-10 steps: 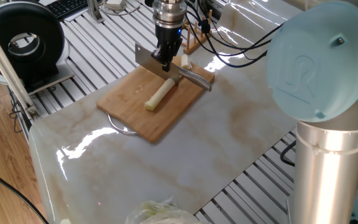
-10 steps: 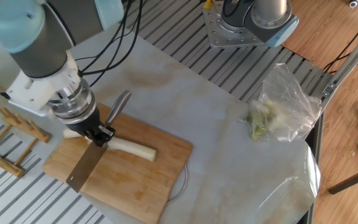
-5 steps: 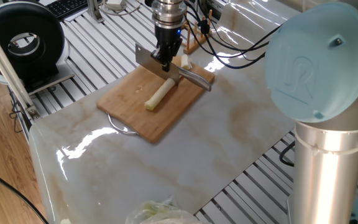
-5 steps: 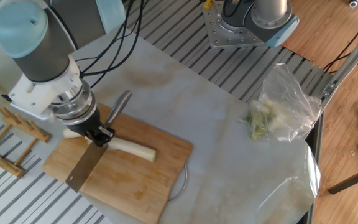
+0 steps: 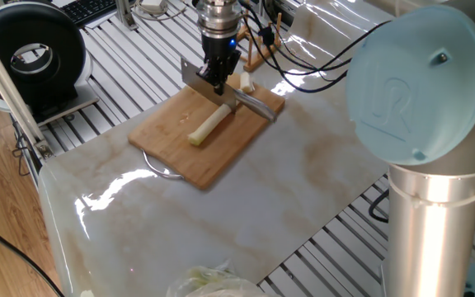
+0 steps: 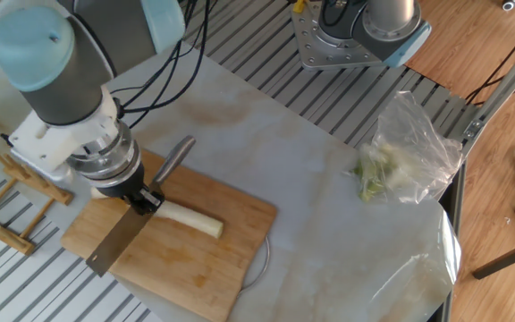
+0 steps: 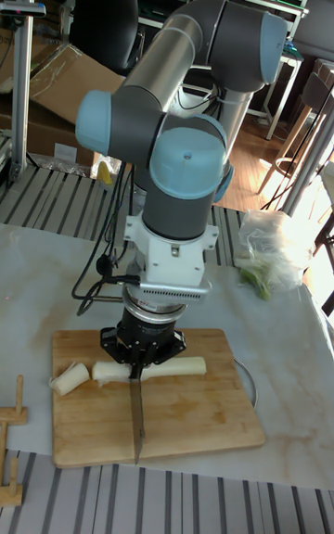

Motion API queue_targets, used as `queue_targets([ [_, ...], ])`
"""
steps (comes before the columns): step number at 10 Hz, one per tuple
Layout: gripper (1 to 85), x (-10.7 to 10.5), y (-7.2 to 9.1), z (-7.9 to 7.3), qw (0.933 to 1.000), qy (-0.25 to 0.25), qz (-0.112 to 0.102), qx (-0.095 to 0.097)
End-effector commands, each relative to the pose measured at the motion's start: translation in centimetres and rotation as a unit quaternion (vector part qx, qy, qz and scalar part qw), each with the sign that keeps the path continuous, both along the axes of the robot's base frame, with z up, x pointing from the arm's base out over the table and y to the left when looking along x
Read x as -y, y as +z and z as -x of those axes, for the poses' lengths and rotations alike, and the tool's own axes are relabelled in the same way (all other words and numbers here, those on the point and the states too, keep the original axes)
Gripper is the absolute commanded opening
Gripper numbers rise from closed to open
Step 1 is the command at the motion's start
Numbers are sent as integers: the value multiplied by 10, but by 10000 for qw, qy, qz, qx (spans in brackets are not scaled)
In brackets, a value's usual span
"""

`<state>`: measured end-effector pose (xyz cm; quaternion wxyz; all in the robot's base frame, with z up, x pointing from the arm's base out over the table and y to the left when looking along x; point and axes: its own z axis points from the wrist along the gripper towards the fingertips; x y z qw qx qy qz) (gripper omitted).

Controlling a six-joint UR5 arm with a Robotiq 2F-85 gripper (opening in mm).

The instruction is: Chop the scallions

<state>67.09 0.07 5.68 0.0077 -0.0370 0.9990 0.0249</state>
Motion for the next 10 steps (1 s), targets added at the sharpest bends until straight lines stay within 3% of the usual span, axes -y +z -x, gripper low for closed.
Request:
queue_targets([
  [1,13,-13,-4,-8,9985,-513,7,198],
  [4,13,-13,10,5,9998,-157,-84,-66],
  [6,13,-14,5,13,9990,371,-160,-167],
  [8,13,-16,-7,11,9994,334,42,-84],
  [9,13,-15,-6,13,9991,381,78,-145],
  [10,13,-11,5,20,9982,464,106,-374],
])
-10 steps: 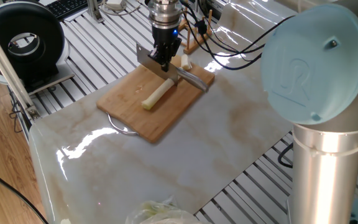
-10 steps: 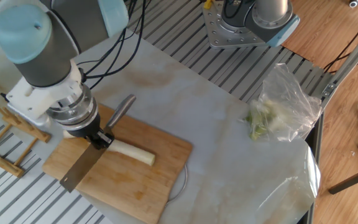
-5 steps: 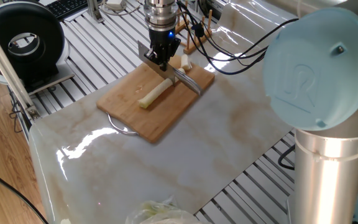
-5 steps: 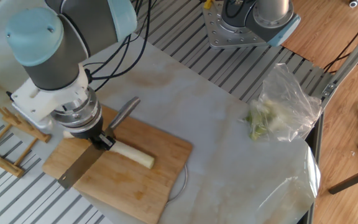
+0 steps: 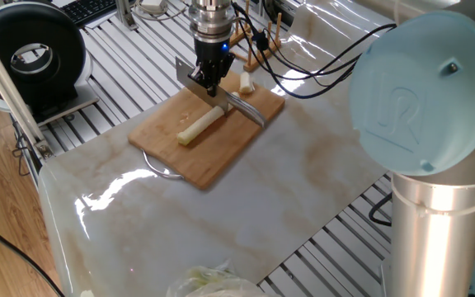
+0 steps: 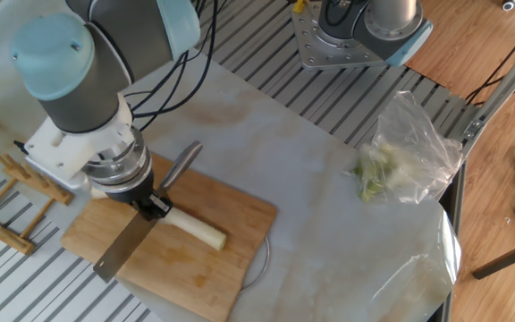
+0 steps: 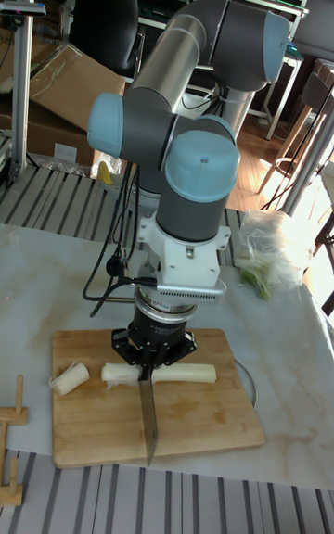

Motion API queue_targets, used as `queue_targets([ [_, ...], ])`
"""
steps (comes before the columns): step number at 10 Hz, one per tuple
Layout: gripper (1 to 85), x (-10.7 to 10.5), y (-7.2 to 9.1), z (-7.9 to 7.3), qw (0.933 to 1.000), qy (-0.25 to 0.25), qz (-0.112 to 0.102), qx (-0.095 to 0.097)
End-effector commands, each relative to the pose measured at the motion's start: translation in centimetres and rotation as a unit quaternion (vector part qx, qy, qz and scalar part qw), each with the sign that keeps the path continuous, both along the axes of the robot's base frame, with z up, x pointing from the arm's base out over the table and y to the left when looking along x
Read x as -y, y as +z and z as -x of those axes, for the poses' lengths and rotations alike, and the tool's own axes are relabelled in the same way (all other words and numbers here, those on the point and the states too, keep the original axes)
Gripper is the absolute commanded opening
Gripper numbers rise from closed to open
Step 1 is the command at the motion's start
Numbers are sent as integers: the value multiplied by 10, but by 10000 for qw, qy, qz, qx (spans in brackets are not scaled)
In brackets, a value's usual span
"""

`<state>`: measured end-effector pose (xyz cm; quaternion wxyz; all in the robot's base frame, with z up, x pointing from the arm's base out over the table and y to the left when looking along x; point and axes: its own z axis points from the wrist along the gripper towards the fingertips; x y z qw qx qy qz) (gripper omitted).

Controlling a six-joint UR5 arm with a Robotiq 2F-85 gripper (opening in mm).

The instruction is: Chop the scallions

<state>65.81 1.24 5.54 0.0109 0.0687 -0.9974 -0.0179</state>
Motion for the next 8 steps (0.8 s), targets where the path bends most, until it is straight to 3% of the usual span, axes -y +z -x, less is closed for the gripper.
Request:
queue_targets([
  [1,13,4,15,12,9991,206,56,-358],
  [3,13,16,8,12,9987,182,309,-356],
  [4,13,19,0,9,9987,126,429,-226],
  [6,13,19,0,8,9989,66,425,-187],
  [8,13,13,15,6,9992,-101,347,-185],
])
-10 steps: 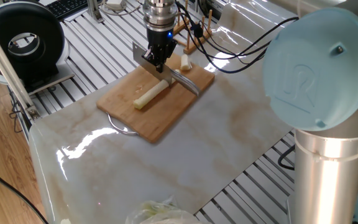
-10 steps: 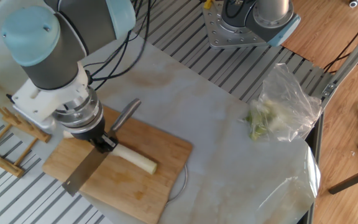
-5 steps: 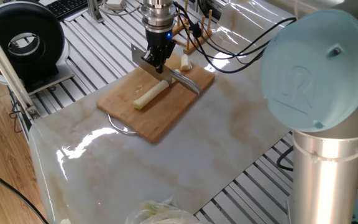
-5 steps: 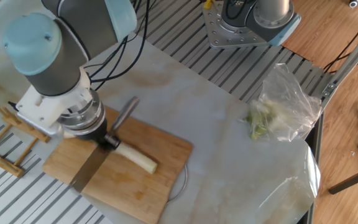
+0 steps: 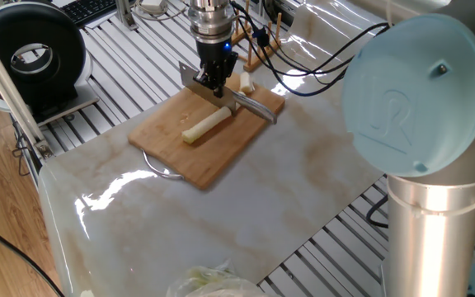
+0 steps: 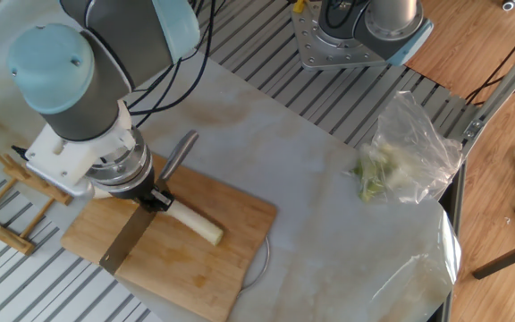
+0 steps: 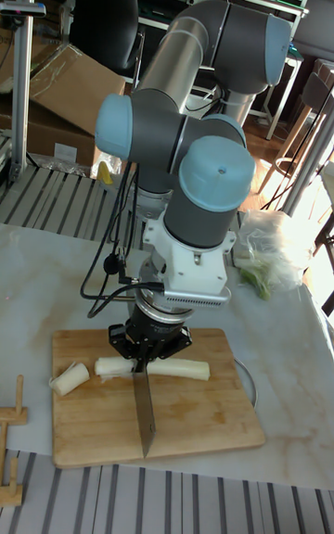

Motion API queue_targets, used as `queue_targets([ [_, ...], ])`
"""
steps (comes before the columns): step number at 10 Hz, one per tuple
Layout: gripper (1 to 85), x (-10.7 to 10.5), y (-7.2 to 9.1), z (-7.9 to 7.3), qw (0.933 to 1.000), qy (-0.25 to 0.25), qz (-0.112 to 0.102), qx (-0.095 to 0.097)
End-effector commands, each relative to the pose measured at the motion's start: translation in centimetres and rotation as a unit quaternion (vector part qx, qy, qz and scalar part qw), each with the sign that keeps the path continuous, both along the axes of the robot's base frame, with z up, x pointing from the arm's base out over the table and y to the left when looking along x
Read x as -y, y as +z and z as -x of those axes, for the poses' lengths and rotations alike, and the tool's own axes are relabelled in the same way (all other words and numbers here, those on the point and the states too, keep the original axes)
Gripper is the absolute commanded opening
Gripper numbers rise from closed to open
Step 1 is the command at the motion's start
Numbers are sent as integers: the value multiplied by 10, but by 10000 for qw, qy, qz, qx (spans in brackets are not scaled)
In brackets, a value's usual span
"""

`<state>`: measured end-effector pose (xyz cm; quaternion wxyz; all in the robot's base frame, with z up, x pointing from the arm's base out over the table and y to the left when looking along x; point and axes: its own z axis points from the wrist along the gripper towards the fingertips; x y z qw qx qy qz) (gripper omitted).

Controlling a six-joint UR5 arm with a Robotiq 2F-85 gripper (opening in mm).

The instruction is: Chop the scallions

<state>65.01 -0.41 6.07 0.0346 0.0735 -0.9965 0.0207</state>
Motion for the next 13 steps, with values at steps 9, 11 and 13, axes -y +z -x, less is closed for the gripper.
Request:
queue_targets([
  [9,13,-20,-4,-27,9979,-206,-272,557],
  [11,13,-27,14,-29,9982,-231,-270,473],
  [13,13,-22,15,-33,9980,-154,-295,540],
])
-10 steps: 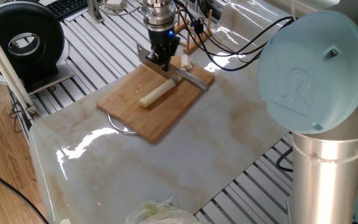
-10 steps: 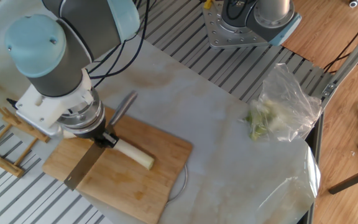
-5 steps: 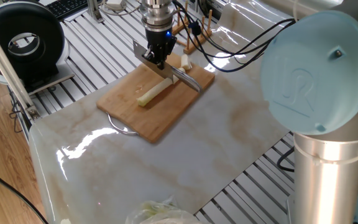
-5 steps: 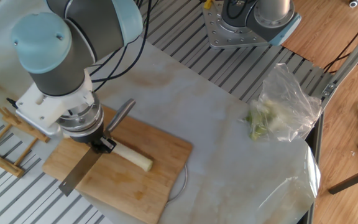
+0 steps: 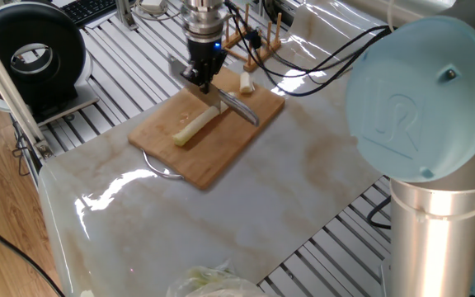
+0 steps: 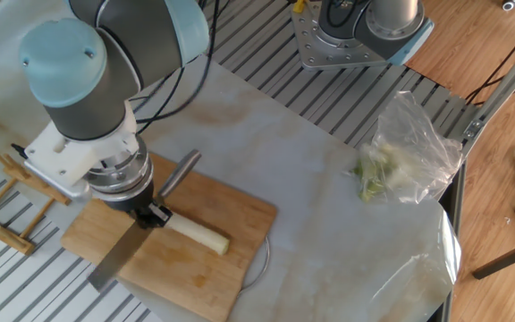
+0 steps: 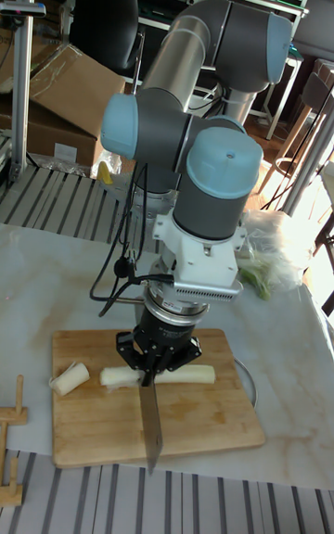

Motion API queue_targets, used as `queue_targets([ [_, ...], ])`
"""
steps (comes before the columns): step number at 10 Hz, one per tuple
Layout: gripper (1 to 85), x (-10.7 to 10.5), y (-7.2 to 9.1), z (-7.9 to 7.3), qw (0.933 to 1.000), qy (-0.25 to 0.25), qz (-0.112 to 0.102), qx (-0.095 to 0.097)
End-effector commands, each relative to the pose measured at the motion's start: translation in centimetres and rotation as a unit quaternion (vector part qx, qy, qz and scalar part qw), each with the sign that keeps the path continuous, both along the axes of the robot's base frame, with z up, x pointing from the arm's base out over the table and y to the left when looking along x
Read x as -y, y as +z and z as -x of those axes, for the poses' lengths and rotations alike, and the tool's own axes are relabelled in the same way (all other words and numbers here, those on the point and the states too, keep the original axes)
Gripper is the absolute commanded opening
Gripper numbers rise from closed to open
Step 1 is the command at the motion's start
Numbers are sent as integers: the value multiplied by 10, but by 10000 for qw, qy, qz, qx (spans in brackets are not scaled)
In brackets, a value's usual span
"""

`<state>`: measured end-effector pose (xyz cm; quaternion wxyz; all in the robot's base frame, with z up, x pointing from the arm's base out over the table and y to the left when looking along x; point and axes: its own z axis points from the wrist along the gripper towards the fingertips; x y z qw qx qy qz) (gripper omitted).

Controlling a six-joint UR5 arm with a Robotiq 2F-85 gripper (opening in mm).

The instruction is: Chop the scallions

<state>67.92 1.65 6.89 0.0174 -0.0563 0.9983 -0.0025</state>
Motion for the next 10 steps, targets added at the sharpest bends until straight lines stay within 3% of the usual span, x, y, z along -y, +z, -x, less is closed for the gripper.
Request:
queue_targets([
  [1,13,-1,4,-4,10000,-20,26,49],
  [4,13,2,8,0,10000,1,73,-28],
  [8,13,5,11,15,9994,71,119,-306],
  [10,13,0,16,17,9994,65,50,-344],
])
